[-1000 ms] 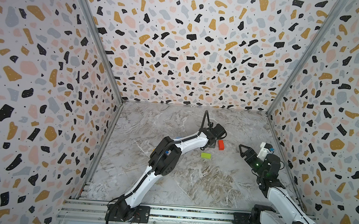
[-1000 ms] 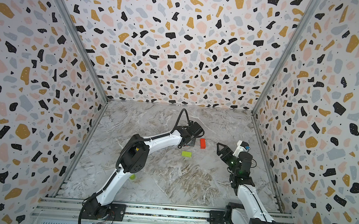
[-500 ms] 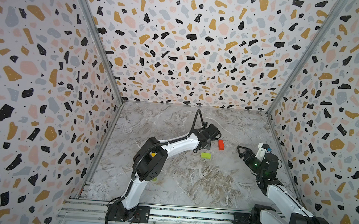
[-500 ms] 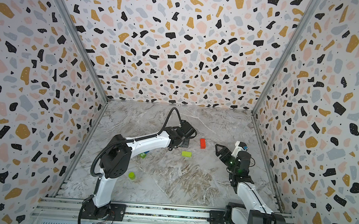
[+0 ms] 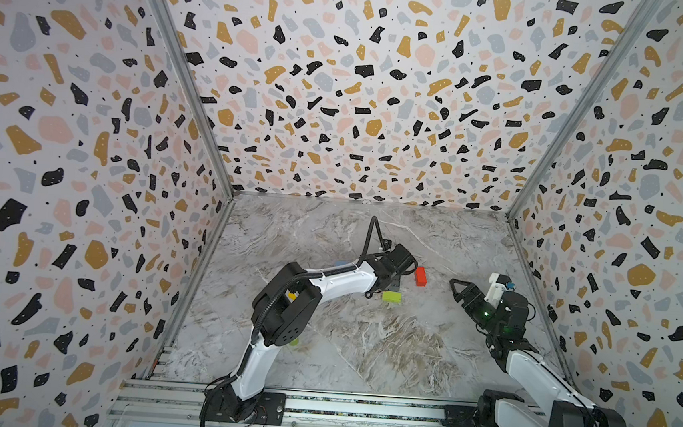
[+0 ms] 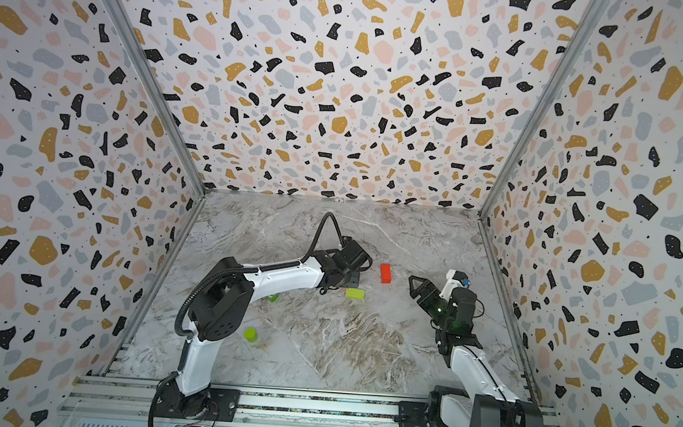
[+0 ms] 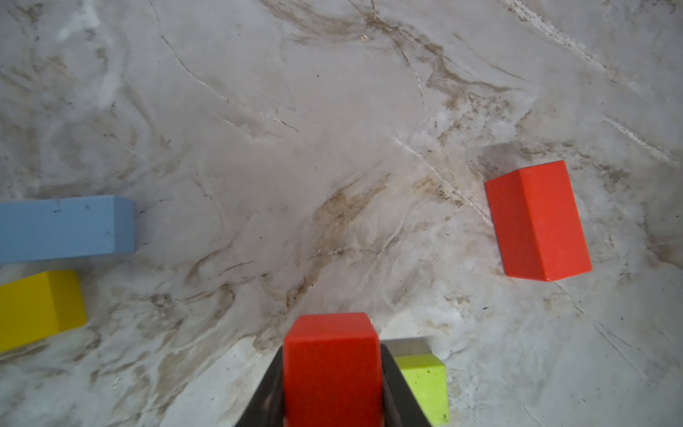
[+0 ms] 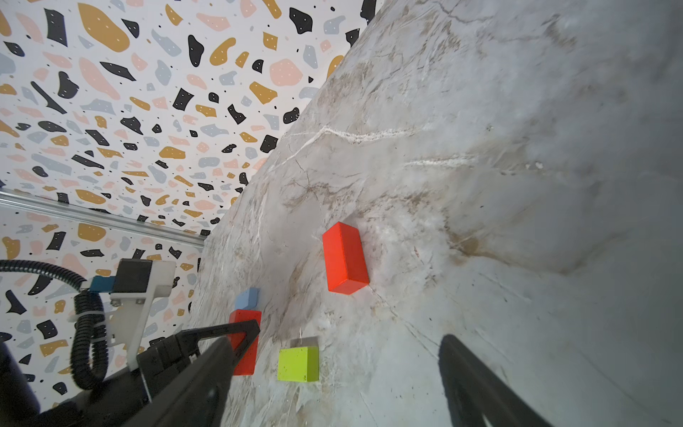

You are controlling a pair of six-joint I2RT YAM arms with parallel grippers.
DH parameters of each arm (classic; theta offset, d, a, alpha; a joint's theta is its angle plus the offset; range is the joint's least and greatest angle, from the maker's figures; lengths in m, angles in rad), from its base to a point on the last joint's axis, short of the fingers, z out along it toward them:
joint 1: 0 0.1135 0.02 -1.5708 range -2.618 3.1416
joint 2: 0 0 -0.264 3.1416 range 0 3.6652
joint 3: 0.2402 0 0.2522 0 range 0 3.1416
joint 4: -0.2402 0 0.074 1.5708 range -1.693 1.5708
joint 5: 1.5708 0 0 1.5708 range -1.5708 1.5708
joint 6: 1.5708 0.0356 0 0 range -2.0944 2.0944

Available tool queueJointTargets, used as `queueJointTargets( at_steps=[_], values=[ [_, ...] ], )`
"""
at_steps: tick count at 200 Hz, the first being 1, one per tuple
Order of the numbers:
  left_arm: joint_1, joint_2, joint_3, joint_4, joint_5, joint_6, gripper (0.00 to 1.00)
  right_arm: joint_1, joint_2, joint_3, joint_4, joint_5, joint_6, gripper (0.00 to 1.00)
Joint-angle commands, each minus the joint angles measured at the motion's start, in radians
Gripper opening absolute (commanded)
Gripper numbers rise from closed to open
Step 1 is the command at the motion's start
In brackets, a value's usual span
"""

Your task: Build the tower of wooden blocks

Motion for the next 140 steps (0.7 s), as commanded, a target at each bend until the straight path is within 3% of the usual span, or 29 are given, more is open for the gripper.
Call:
queueJointTargets(
  at_steps=[1, 140],
  values=[
    [-0.012, -0.013, -0.009, 0.041, 0.005, -0.027, 0.25, 0.004, -0.005, 0.022, 0.011, -0.007, -0.017, 0.88],
    [-0.045, 0.016, -0.062, 0.067, 0.008, -0.069, 0.25, 0.005, -0.008, 0.022, 0.011, -0.006, -0.018, 0.88]
  ],
)
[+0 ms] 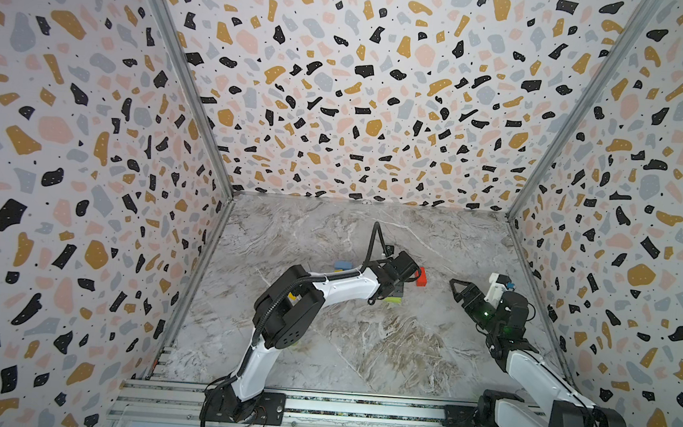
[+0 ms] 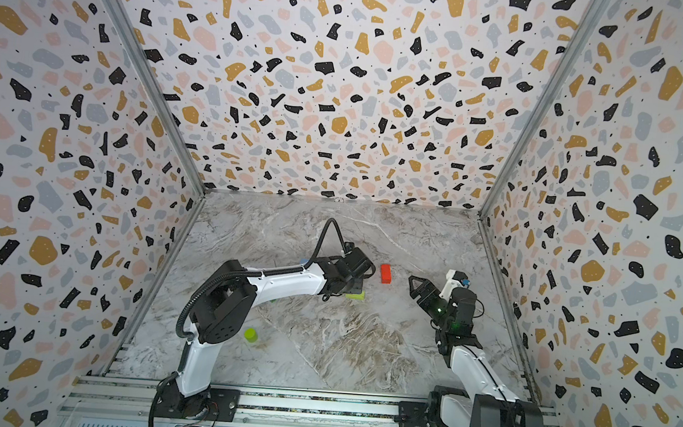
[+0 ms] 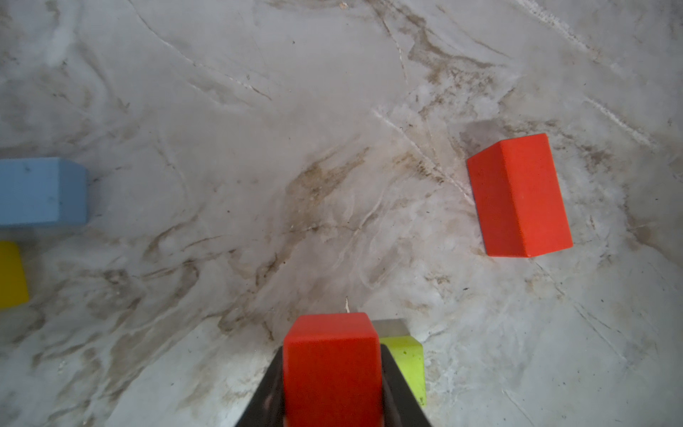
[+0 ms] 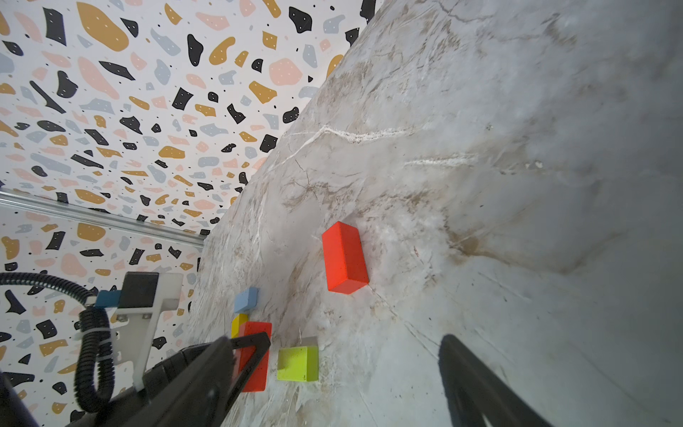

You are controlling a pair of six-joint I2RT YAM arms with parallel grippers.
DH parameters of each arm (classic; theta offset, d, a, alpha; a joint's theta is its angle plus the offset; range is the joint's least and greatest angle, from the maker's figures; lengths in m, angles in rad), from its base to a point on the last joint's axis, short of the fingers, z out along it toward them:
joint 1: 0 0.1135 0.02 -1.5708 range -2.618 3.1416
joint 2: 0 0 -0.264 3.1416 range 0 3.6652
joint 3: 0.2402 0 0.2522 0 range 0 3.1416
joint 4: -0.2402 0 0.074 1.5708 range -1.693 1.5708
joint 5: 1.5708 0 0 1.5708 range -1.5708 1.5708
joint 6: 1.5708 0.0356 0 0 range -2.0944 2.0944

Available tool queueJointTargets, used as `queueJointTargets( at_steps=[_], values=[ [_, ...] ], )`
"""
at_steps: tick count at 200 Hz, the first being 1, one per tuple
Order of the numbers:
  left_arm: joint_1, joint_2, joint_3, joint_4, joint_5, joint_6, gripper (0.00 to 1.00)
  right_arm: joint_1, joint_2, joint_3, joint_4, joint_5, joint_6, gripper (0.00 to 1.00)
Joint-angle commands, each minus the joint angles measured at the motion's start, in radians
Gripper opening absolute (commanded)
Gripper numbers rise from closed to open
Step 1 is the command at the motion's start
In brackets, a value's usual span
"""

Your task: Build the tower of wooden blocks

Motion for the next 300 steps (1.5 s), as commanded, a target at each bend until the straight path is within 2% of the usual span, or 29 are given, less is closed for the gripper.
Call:
queueJointTargets(
  at_steps=[1, 120, 212, 300],
  values=[
    [-0.010, 0.016, -0.018, 0.024, 0.005, -0.018, 0.25, 0.005, -0.008, 0.022, 0.011, -0.006, -0.018, 0.88],
    [-0.023, 0.035, -0.031, 0.032, -0.004, -0.045, 0.26, 0.007, -0.012, 0.022, 0.009, -0.008, -0.018, 0.88],
    [-0.024, 0.041, -0.029, 0.039, 0.005, -0.051, 0.29, 0.006, -0.013, 0.023, 0.008, -0.006, -0.018, 0.88],
    [-0.027, 0.035, -0.021, 0.025, -0.005, -0.046, 0.39, 0.006, -0.010, 0.023, 0.000, 0.000, -0.020, 0.88]
  ],
)
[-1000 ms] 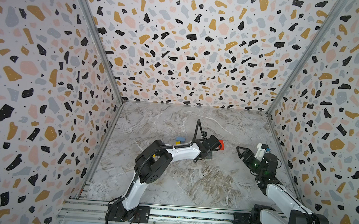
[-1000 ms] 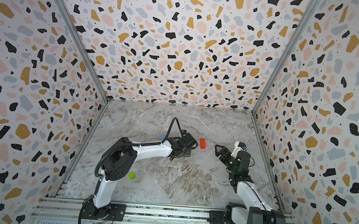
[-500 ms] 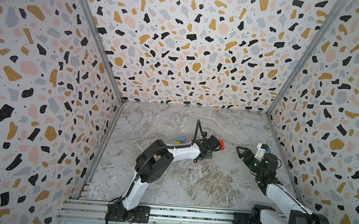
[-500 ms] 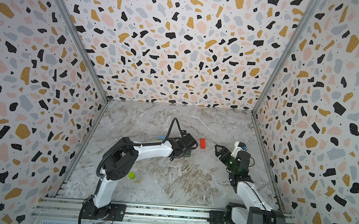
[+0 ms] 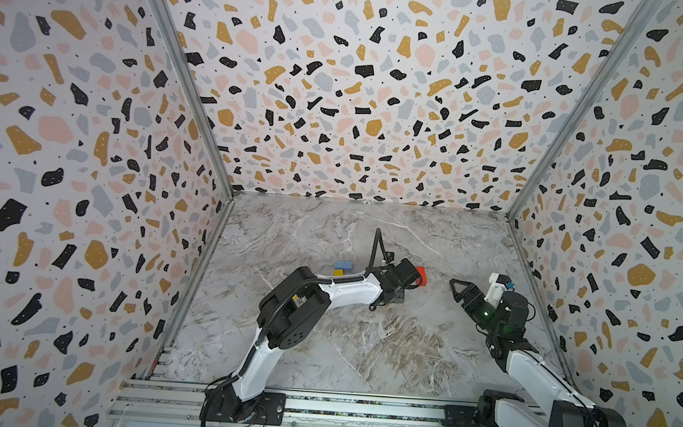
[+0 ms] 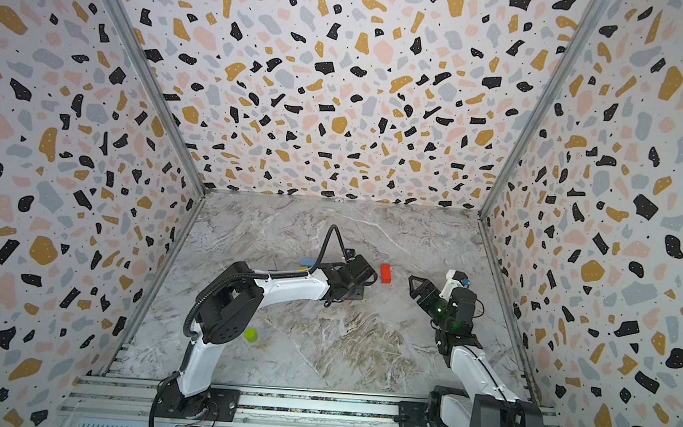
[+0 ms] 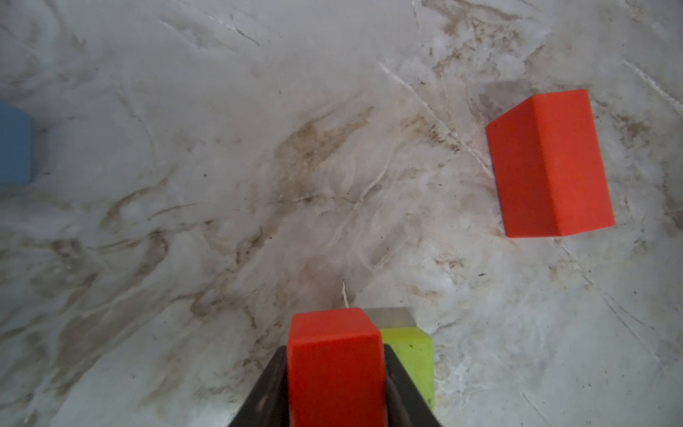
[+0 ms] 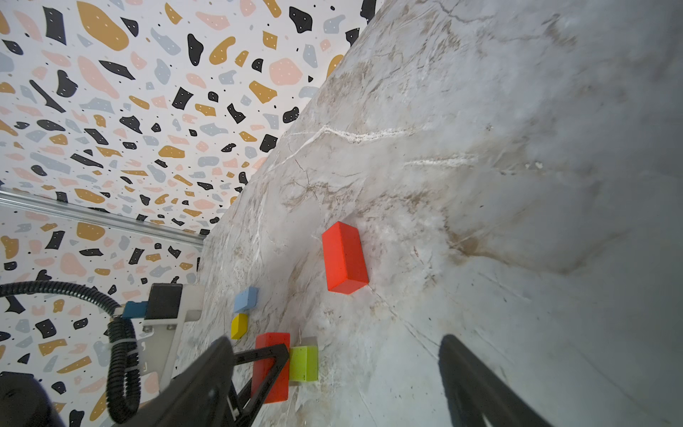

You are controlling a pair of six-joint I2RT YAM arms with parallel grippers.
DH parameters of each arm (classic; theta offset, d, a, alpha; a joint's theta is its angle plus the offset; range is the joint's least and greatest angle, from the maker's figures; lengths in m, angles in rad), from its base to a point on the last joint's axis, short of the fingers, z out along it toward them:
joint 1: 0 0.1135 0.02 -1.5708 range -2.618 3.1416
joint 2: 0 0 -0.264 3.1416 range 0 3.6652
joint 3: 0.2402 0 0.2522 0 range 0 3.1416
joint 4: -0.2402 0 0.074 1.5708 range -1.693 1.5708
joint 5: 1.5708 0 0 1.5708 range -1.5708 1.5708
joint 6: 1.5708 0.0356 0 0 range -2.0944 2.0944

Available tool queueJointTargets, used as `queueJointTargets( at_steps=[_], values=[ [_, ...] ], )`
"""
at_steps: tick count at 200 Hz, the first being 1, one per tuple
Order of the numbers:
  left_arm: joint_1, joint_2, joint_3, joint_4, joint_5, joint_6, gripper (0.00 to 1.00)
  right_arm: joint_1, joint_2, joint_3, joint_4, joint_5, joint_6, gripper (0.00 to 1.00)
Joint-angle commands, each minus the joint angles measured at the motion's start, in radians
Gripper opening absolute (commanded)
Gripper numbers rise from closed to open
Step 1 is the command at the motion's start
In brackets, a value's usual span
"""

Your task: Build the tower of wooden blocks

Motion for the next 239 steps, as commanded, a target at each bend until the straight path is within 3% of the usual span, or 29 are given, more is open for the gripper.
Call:
queueJointTargets(
  at_steps=[1, 86, 124, 174, 210, 239],
  values=[
    [-0.005, 0.006, -0.001, 0.001, -0.003, -0.005, 0.39, 0.004, -0.010, 0.023, 0.000, 0.000, -0.017, 0.88],
    [-0.006, -0.008, 0.025, -0.035, -0.027, 0.012, 0.41, 0.003, 0.002, 0.030, -0.008, 0.006, -0.019, 0.88],
    [-0.006, -0.016, 0.036, -0.044, -0.032, 0.024, 0.61, 0.004, 0.007, 0.032, -0.010, 0.006, -0.023, 0.88],
    [-0.005, -0.040, 0.078, -0.092, -0.042, 0.047, 0.70, 0.003, 0.020, 0.039, -0.017, 0.009, -0.036, 0.88],
    [-0.003, -0.130, 0.083, -0.139, -0.093, 0.083, 1.00, 0.003, 0.117, 0.136, -0.110, -0.022, -0.138, 0.83],
    [0.019, -0.247, 0.022, -0.162, -0.114, 0.096, 1.00, 0.006, 0.201, 0.196, -0.128, -0.111, -0.206, 0.72]
  ],
)
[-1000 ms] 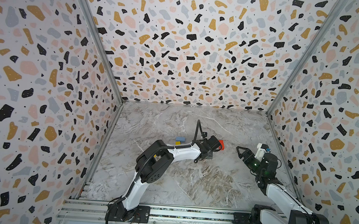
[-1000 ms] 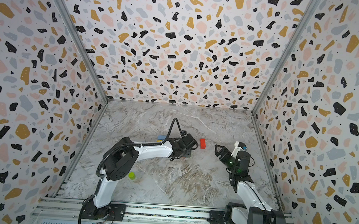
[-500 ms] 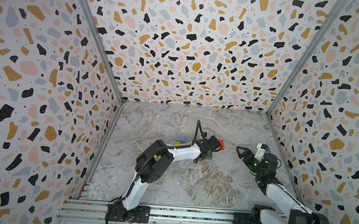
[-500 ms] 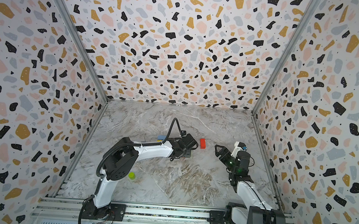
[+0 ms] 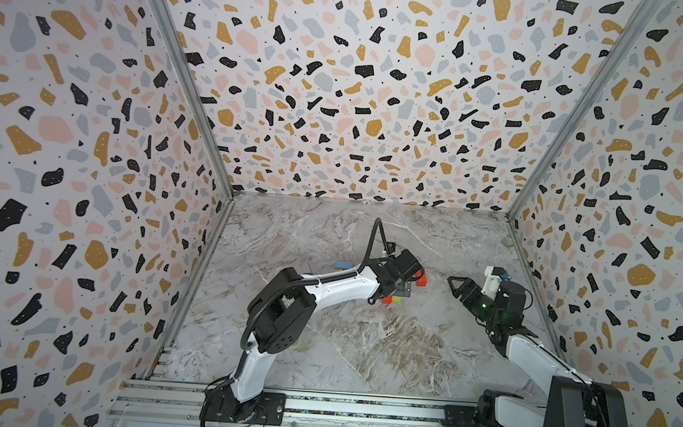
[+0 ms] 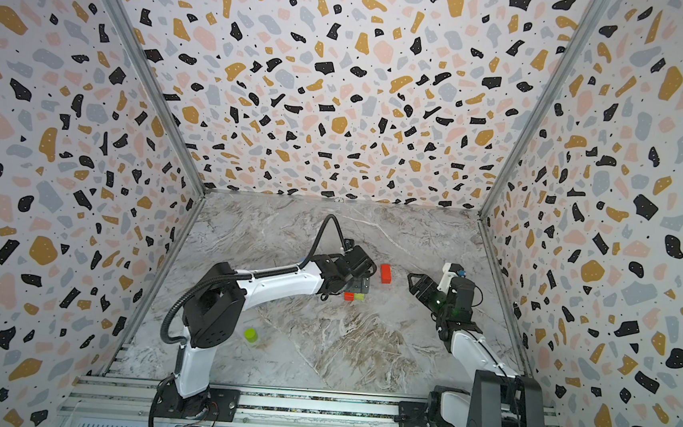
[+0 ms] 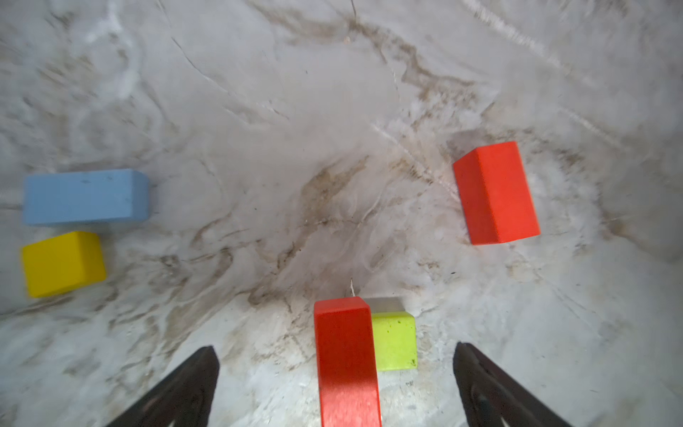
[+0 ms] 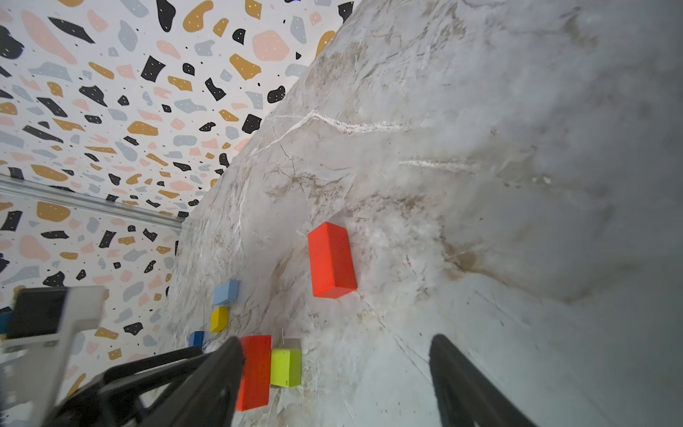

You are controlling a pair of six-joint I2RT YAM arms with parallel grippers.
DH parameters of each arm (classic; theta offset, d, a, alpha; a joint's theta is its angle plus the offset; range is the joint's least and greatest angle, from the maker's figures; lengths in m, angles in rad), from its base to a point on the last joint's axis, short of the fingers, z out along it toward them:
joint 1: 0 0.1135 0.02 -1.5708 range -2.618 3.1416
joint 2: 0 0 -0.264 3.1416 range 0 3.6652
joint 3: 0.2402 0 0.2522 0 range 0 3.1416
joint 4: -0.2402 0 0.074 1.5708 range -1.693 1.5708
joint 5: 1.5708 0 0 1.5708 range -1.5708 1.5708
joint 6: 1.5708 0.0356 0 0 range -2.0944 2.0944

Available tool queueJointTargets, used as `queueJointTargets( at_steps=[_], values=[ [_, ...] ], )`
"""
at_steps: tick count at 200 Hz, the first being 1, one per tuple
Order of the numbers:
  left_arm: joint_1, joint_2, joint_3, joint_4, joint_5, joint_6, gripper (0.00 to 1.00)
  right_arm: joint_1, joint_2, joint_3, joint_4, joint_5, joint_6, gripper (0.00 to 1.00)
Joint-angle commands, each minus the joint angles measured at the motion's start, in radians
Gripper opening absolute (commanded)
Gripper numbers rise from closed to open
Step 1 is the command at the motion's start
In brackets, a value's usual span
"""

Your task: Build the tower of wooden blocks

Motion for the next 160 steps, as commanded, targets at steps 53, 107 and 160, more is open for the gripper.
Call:
queueJointTargets(
  at_steps=[53, 107, 160],
  values=[
    [0.087, -0.375, -0.292, 0.029, -0.033, 0.061, 1.00, 0.092, 0.121, 0.257, -0.294, 0.033, -0.260, 0.56],
    [0.189, -0.596, -0.570, 0.168, 0.019, 0.088, 1.00, 0.198, 0.301, 0.533, -0.566, 0.172, -0.423, 0.59],
    [0.208, -0.692, -0.734, 0.297, 0.024, 0.093, 1.00, 0.290, 0.486, 0.763, -0.762, 0.319, -0.522, 0.61]
  ],
)
